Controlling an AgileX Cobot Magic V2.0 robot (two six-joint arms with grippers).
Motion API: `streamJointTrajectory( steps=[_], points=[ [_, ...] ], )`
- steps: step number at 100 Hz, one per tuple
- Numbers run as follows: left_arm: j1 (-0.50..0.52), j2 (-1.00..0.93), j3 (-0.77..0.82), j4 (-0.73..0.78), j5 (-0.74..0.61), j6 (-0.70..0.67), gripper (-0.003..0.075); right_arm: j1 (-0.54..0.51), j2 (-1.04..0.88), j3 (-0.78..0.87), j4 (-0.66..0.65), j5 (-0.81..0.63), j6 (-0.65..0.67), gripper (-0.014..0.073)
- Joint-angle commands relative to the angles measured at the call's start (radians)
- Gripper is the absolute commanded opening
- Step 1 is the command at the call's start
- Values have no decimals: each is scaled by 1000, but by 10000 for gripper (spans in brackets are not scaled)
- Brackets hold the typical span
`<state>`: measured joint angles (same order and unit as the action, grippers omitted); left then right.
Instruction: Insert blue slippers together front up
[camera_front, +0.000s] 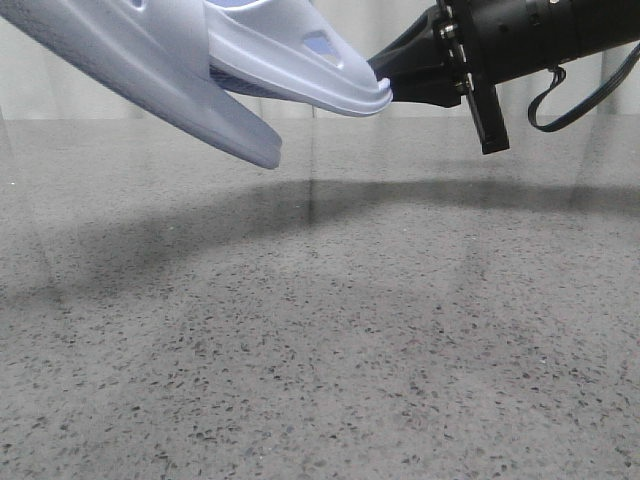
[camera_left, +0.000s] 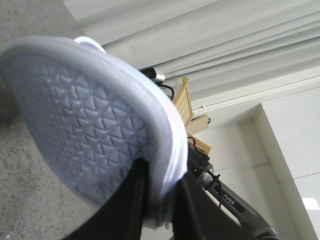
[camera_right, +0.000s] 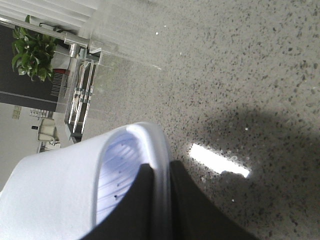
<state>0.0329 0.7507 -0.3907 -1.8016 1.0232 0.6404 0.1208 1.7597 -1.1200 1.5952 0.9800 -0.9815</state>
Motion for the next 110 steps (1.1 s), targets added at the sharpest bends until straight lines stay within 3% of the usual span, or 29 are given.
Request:
streamJointTrajectory(
  steps=[1,40,50,63,72,110],
  points=[
    [-8,7,-27,-39,58,-13,16,40,-50,-36,65,331,-4,-107],
    [-8,7,-27,-39,80,-11,16,34,-50,-36,44,331,-4,-91],
    [-8,7,-27,-43,89,-4,16,26,-50,-36,44,331,-4,10],
    [-8,7,-30,-59,112,14,16,14,-50,-36,44,331,-4,260],
    [-8,7,-30,-59,119,15,16,11,-50,-36,44,331,-4,367],
    [-8,7,-30,-59,160,23,16,-53,-50,-135,44,326,-4,393]
  ],
)
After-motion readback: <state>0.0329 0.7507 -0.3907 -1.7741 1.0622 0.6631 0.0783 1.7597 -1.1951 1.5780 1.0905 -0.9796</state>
